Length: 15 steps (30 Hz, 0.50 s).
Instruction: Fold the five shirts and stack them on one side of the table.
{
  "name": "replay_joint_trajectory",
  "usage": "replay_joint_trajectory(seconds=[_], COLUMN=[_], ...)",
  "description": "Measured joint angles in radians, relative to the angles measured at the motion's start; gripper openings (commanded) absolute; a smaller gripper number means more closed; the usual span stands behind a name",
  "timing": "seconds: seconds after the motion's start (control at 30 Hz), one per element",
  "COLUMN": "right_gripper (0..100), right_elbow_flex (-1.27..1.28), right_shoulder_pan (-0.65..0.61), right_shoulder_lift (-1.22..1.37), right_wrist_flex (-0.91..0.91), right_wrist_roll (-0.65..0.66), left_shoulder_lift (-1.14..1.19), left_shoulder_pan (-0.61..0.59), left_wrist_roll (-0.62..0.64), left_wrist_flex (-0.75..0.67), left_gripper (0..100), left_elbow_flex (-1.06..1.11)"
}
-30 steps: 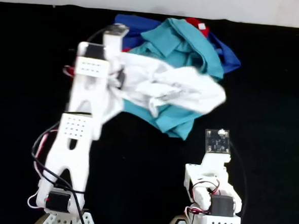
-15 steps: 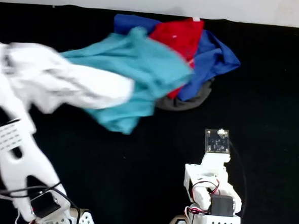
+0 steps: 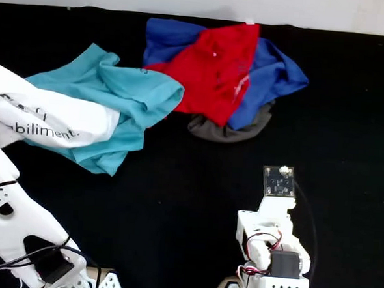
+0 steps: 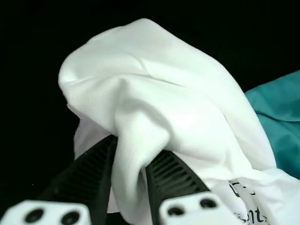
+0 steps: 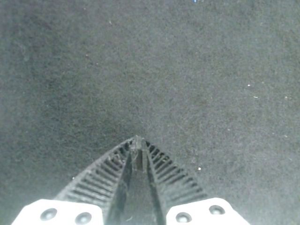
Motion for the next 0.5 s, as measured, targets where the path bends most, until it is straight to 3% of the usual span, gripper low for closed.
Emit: replay_joint_trajectory(seconds=[0.07,0.2,0.5], right_gripper=[0.7,0.7,0.7], right_elbow_flex=[0.0,0.0,0.0], right_shoulder_pan=[0.0,0.0,0.0], right_shoulder_lift=[0.0,0.0,0.0], right_wrist_flex=[0.0,0.0,0.0], right_wrist_roll=[0.0,0.0,0.0], left_shoulder_lift=[-0.002,-0.005,-0.005], left_shoulder_pan=[0.017,0.071,0.344], left_wrist_roll=[0.0,0.0,0.0], left_wrist_flex=[0.0,0.0,0.0], left_gripper=[26,26,18], left_elbow_flex=[0.0,0.0,0.0])
